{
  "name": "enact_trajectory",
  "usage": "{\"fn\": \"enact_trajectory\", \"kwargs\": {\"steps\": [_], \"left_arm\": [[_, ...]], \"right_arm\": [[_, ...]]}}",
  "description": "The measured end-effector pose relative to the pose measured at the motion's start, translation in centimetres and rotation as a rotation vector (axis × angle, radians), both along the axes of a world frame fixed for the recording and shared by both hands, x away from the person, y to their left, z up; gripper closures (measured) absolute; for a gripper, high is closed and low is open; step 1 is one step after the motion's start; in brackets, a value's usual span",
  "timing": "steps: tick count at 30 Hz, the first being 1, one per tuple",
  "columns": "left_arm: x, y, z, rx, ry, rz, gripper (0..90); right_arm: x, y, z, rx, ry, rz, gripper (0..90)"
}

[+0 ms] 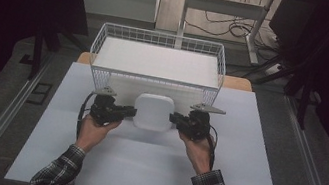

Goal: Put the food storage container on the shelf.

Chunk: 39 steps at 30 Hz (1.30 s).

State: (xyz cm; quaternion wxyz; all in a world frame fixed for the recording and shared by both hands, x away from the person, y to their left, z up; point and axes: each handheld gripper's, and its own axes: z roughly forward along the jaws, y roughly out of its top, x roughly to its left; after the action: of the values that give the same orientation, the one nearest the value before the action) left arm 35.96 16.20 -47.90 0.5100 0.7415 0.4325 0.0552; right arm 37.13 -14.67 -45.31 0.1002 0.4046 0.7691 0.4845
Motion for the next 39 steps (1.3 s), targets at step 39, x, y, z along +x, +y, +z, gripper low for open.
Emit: {"fn": "enact_trajectory", "kwargs": {"steps": [39], "left_arm": [[5.5,-1.8,-1.5,0.105,-0.106,0.185,66.2]], "right_arm": [[6.5,2.9,-2.4,-0.099,-0.085,-0.122,69.1]]}}
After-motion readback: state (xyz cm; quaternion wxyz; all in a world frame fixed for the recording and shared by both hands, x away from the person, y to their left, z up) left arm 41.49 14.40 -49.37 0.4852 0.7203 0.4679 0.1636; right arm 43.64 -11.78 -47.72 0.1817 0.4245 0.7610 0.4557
